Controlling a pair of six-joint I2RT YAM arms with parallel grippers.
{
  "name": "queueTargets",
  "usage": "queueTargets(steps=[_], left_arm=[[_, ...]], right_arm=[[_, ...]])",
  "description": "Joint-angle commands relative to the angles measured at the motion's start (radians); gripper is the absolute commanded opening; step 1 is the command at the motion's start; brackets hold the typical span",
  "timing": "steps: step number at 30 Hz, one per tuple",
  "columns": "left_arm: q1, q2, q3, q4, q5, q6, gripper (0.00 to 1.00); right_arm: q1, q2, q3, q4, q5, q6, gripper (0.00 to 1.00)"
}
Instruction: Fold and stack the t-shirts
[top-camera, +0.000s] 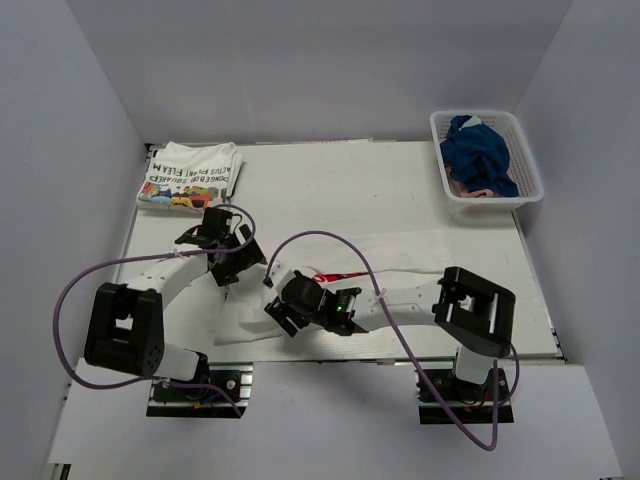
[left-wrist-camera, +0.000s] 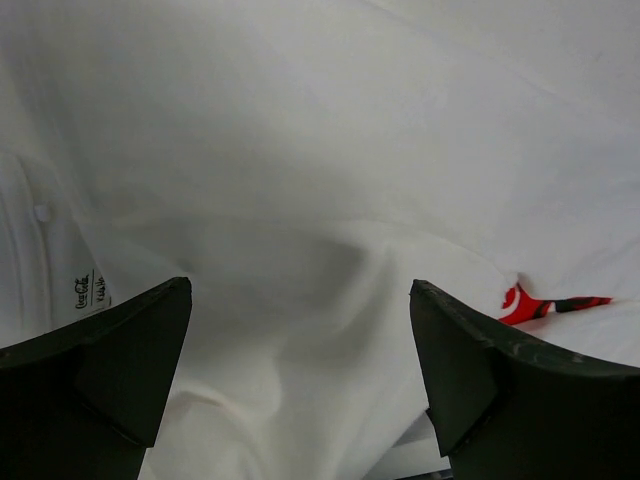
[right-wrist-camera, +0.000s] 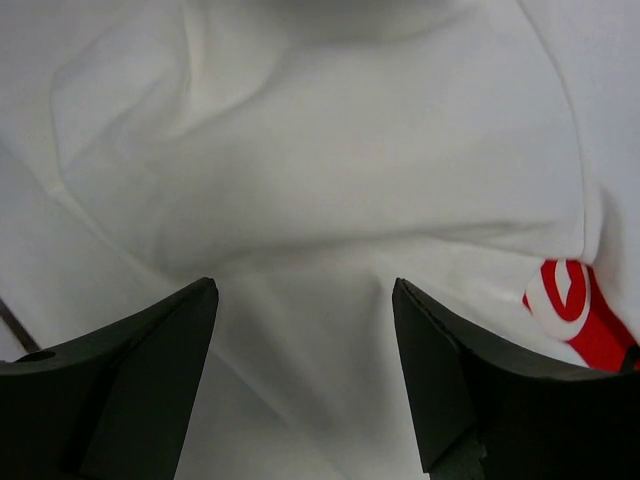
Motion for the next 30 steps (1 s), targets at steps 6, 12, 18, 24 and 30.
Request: queueTargets(steps=[6,12,18,24,30], left_arm=[[0.004,0.038,-0.044,0.08,0.033,-0.009,1.0],[0.004,0.029,-0.062,0.08,0.033,-0.009,1.0],[0.013,0.02,-0.072,0.08,0.005,-0.009,1.0],[0.014,0.02,-0.081,0.08,-0.015,0.0,1.0],[0.014,0.029,-0.081,0.071,-0.026,0.0,1.0]], right_arm=[[0.024,0.111,0.142,0.027,0.048,0.005,0.75],[0.027,0.181,0.211,0.004,0.069,0.009,0.62],[0.027,0.188,0.227,-0.045,0.176,0.054,0.3],[0.027,0.117,0.219,-0.111,0.244,0.092,0.0],[0.044,0.091,0.328,-0.407,0.161,0.045,0.0]])
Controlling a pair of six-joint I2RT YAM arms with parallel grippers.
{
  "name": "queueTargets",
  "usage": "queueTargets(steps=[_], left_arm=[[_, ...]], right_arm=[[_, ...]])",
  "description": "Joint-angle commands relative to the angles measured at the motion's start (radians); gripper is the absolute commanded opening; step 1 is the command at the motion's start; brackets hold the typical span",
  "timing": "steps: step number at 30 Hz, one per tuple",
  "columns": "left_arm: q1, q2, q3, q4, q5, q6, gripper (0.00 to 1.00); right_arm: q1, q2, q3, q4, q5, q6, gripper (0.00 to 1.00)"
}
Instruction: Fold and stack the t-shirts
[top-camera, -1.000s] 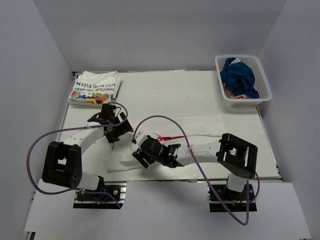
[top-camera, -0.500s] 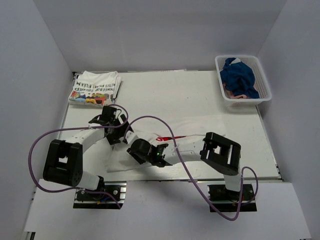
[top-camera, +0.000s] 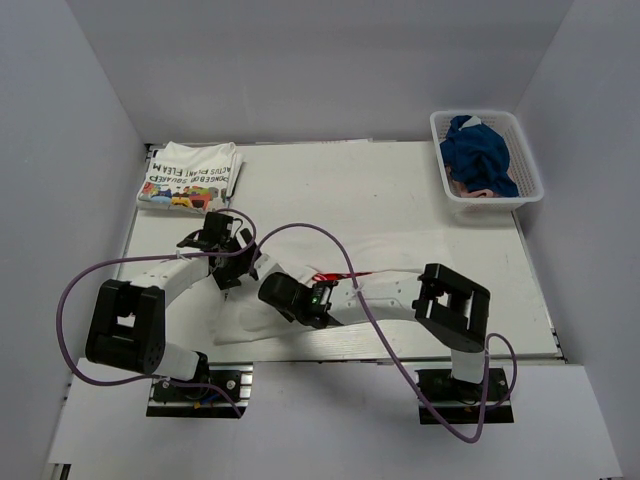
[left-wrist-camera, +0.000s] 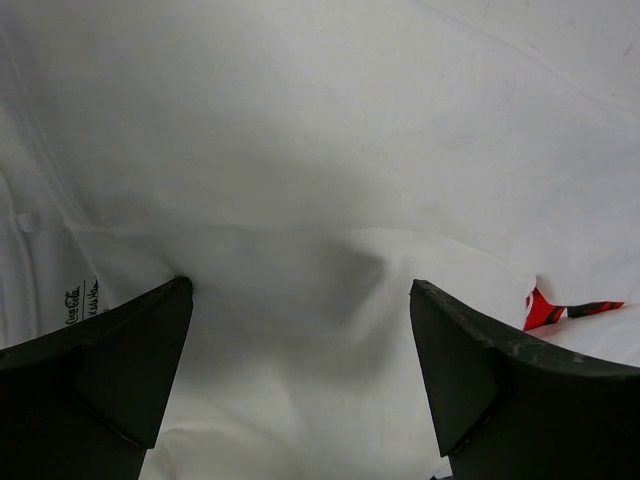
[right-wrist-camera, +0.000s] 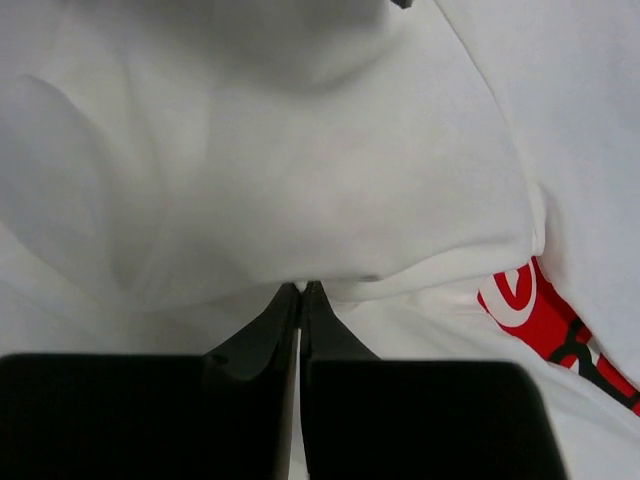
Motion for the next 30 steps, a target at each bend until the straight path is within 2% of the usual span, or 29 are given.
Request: queueTargets(steps=[1,3,4,7,10,11,12,13,16,20,25,26,28,29,30], left_arm=[[0.007,-0.01,-0.023,-0.014,-0.045,0.008,1.0],[0.007,-0.001,-0.012,-0.023,-0.066,0.008,1.0],[0.007,-0.001,-0.012,-0.023,-0.066,0.008,1.0],[0.007,0.008,0.009,-0.042,-0.085,0.008,1.0],[0.007,0.019,0.03,-0.071,-0.109,0.008,1.0],[0.007,0.019,0.03,-0.082,-0.12,0.008,1.0],[0.007,0.019,0.041,-0.082,-0.12,0.017,1.0],[0.007,0.031,0.053,-0.095,-0.12,0.017,1.0],[0.007,0.031,0.087,-0.12,-0.12,0.017,1.0],[-0.013,0.001,0.142,-0.187,-0.142,0.017,1.0],[-0.013,-0.074,0.176,-0.244,-0.131,0.008,1.0],[-0.013,-0.086,0.176,-0.244,-0.131,0.008,1.0],[-0.013,-0.106,0.12,-0.226,-0.039,0.02,1.0],[-0.022,-0.107,0.107,-0.226,-0.008,0.029,1.0],[-0.031,-0.107,0.08,-0.196,0.021,0.029,1.0]], right_arm=[[0.021,-0.068,0.079,-0.193,-0.078,-0.018,0.0],[0.026,-0.077,0.089,-0.258,-0.121,-0.026,0.02],[0.029,-0.077,0.09,-0.298,-0.171,-0.027,0.06],[0.038,-0.083,0.082,-0.362,-0.17,-0.014,0.18],[0.035,-0.092,0.081,-0.421,-0.126,-0.006,0.23],[0.035,-0.097,0.079,-0.424,-0.123,0.009,0.37],[0.035,-0.115,0.079,-0.424,-0.123,0.015,0.56],[0.028,-0.149,0.064,-0.412,-0.095,0.032,0.9],[0.0,-0.242,0.046,-0.398,-0.035,0.087,0.9],[-0.078,-0.371,-0.069,-0.292,0.035,0.132,0.9],[-0.276,-0.46,-0.152,-0.258,0.055,0.232,0.9],[-0.369,-0.473,-0.178,-0.237,0.052,0.244,0.9],[-0.432,-0.48,-0.218,-0.187,-0.001,0.276,0.9],[-0.519,-0.488,-0.247,-0.162,-0.029,0.279,0.9],[-0.544,-0.482,-0.266,-0.095,-0.105,0.272,0.9]])
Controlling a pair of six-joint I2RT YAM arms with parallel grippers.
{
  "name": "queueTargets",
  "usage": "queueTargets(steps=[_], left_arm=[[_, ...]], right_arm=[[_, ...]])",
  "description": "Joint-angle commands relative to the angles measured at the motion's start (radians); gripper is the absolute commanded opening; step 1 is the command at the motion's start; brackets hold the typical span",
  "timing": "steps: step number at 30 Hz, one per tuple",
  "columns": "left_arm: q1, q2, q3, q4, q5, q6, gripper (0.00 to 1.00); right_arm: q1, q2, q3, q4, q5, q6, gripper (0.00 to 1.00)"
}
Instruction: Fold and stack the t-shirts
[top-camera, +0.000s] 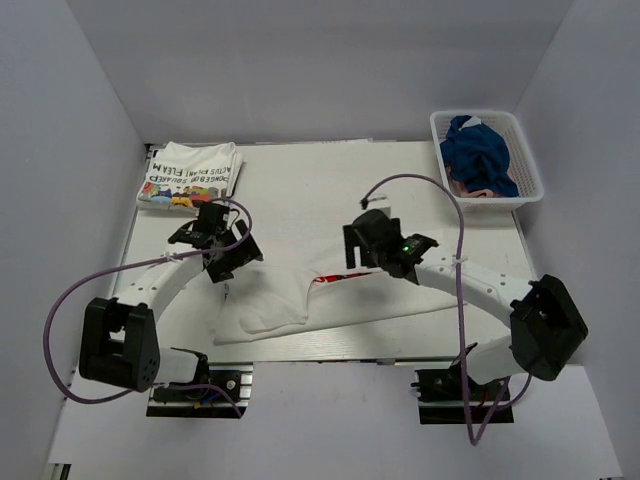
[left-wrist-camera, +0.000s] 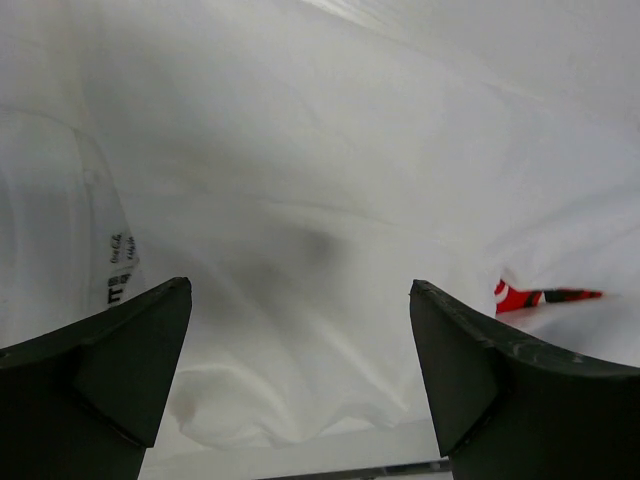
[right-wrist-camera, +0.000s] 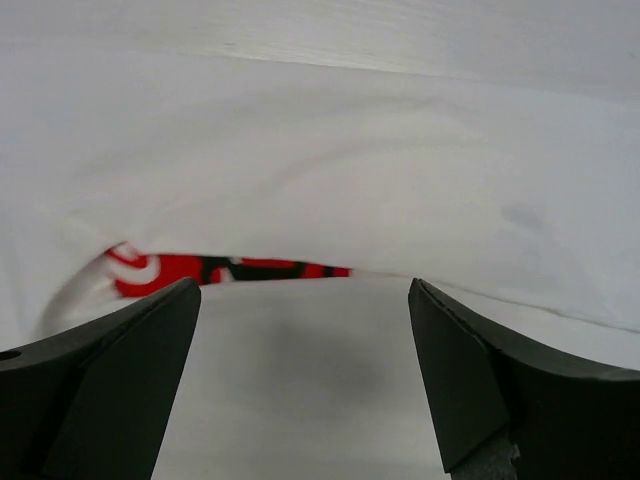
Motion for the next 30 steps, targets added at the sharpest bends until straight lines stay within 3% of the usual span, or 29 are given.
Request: queueTargets(steps=[1,5,8,10,12,18,21,22,23,25,26,27,30], left_arm=[[-0.021,-0.017,-0.063,0.027,0.146,0.016,1.0],[-0.067,0.081,-0.108,0.139,0.213,0.007,1.0],[-0.081,0.226,-0.015,0.121,0.147,0.007,1.0],[-0.09,0.309,0.047,0.094,0.069,0.007,1.0],[-0.09,0.456,0.186,0.066,-0.018,0.018,1.0],[-0.09,0.865,0.757,-0.002,-0.008,0.12,1.0],[-0.09,1.171,1.178,-0.061,0.064,0.154,1.0],[-0.09,1.257,1.43,-0.084,0.096,0.154,1.0],[-0.09,1.334,1.521,-0.03,0.244,0.154,1.0],[-0.09,1.469,1.575,0.171,0.405,0.072,1.0],[-0.09,1.495,1.575,0.359,0.523,0.023,1.0],[-0.09,1.521,1.575,0.423,0.553,-0.076,1.0],[-0.09,1.569,1.575,0.563,0.569,-0.177,1.0]], right_arm=[[-0.14,0.005,-0.047,0.128,-0.112,0.042,0.9],[-0.247,0.143,-0.002,0.137,-0.174,0.051,0.9],[-0.307,0.259,0.001,0.215,-0.227,0.059,0.9],[-0.369,0.303,0.028,0.187,-0.353,0.086,0.9],[-0.413,0.353,0.009,0.205,-0.419,0.09,0.9],[-0.407,0.308,-0.129,0.187,-0.539,0.106,0.9],[-0.331,0.184,-0.258,0.17,-0.596,0.152,0.9],[-0.251,0.101,-0.283,0.158,-0.617,0.148,0.9],[-0.21,0.081,-0.278,0.109,-0.673,0.14,0.9],[-0.04,0.053,-0.222,0.056,-0.672,0.076,0.9],[-0.012,0.054,-0.185,-0.015,-0.648,0.045,0.9],[0.036,0.062,-0.156,-0.023,-0.649,0.006,0.9],[0.087,0.1,-0.134,-0.007,-0.761,-0.059,0.9]])
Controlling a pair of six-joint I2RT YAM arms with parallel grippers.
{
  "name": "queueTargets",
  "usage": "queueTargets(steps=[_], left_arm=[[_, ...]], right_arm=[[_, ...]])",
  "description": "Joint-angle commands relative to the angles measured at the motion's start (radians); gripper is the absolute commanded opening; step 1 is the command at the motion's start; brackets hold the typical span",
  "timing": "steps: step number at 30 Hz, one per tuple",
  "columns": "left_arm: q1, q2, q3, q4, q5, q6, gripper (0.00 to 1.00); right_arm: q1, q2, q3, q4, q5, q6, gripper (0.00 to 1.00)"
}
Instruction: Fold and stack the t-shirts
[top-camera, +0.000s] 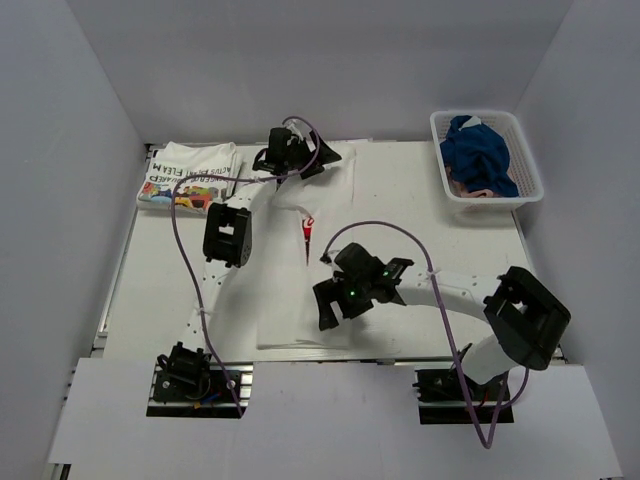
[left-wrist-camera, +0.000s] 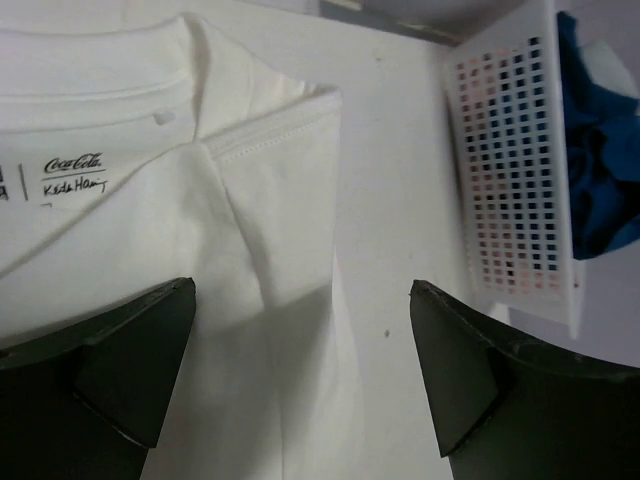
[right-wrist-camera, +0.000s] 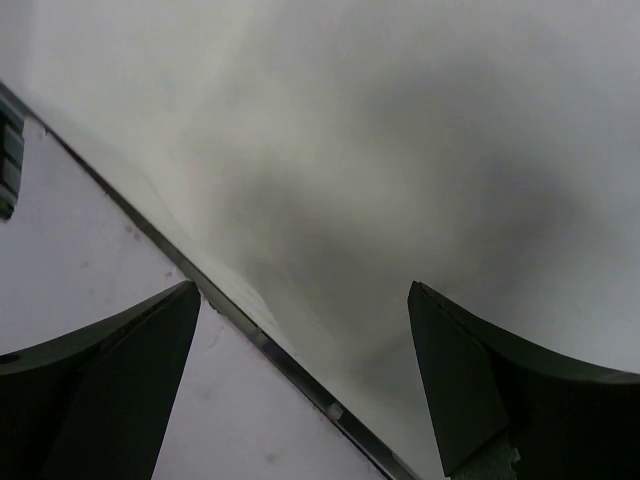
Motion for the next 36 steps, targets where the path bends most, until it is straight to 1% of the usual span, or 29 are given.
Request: queueTargets(steps=[1,5,8,12,15,16,17,18,20,21,23,24,25,26,27,28,29,30,31,32,33,34,35,36], left_arm=[[-0.003,0.123,-0.043,0.142,0.098,-0.128,1.0],[-0.003,0.087,-0.083,0.107,0.011,-0.104,1.0],[-0.003,0.074,-0.093,0.066,-0.063,-0.088,1.0],[0.007,0.036,-0.093,0.0,-0.163,-0.088,1.0],[0.016,-0.035,-0.083,-0.03,-0.184,-0.065,1.0],[0.016,-0.058,-0.073,-0.041,-0.184,-0.029,1.0],[0.016,-0.122,-0.051,-0.052,-0.184,-0.007,1.0],[0.016,-0.163,-0.051,-0.079,-0.204,0.013,1.0],[0.016,-0.257,-0.051,-0.115,-0.246,0.079,1.0],[0.016,-0.357,-0.06,-0.133,-0.293,0.102,1.0],[0.016,-0.462,-0.097,-0.179,-0.345,0.177,1.0],[0.016,-0.511,-0.106,-0.198,-0.394,0.202,1.0],[0.016,-0.6,-0.106,-0.262,-0.417,0.231,1.0],[0.016,-0.643,-0.115,-0.306,-0.469,0.286,1.0],[0.016,-0.686,-0.116,-0.361,-0.508,0.298,1.0],[0.016,-0.735,-0.176,-0.424,-0.538,0.298,1.0],[0.016,-0.854,-0.238,-0.527,-0.58,0.298,1.0],[0.016,-0.928,-0.325,-0.557,-0.58,0.274,1.0],[0.016,-1.011,-0.57,-0.557,-0.589,0.26,1.0],[-0.001,-1.1,-0.717,-0.499,-0.577,0.242,1.0],[-0.001,-1.283,-0.867,-0.445,-0.544,0.22,1.0],[-0.001,-1.372,-1.141,-0.392,-0.493,0.196,1.0],[-0.001,-1.523,-1.254,-0.343,-0.473,0.126,1.0],[-0.001,-1.524,-1.351,-0.342,-0.473,0.102,1.0]], right_arm=[[0.041,0.054,0.042,-0.083,-0.122,-0.1,0.9],[0.08,0.108,0.084,-0.113,-0.098,-0.129,0.9],[0.105,0.108,0.095,-0.103,-0.11,-0.143,0.9],[0.125,0.049,0.09,-0.104,-0.018,-0.13,0.9],[0.143,-0.033,0.082,-0.081,0.034,-0.15,0.9],[0.151,-0.053,0.081,-0.073,0.071,-0.19,0.9],[0.163,-0.103,0.081,-0.073,0.091,-0.202,0.9],[0.173,-0.12,0.081,-0.075,0.114,-0.209,0.9],[0.17,-0.168,0.081,-0.081,0.231,-0.233,0.9],[0.194,-0.203,0.079,-0.078,0.265,-0.236,0.9],[0.208,-0.254,0.047,-0.041,0.295,-0.264,0.9],[0.215,-0.278,0.039,-0.018,0.295,-0.29,0.9],[0.228,-0.292,0.03,-0.014,0.298,-0.298,0.9],[0.238,-0.291,0.032,-0.018,0.31,-0.316,0.9],[0.246,-0.272,0.036,-0.029,0.313,-0.322,0.9],[0.277,-0.263,0.041,-0.035,0.313,-0.324,0.9],[0.288,-0.248,0.042,-0.033,0.319,-0.327,0.9],[0.313,-0.219,0.042,-0.032,0.319,-0.328,0.9],[0.335,-0.185,0.044,-0.032,0.327,-0.327,0.9],[0.343,-0.174,0.05,-0.024,0.324,-0.321,0.9],[0.358,-0.144,0.055,-0.02,0.319,-0.316,0.9],[0.369,-0.118,0.055,-0.015,0.312,-0.319,0.9],[0.392,-0.098,0.058,0.0,0.316,-0.322,0.9],[0.403,-0.085,0.056,0.009,0.327,-0.328,0.9]])
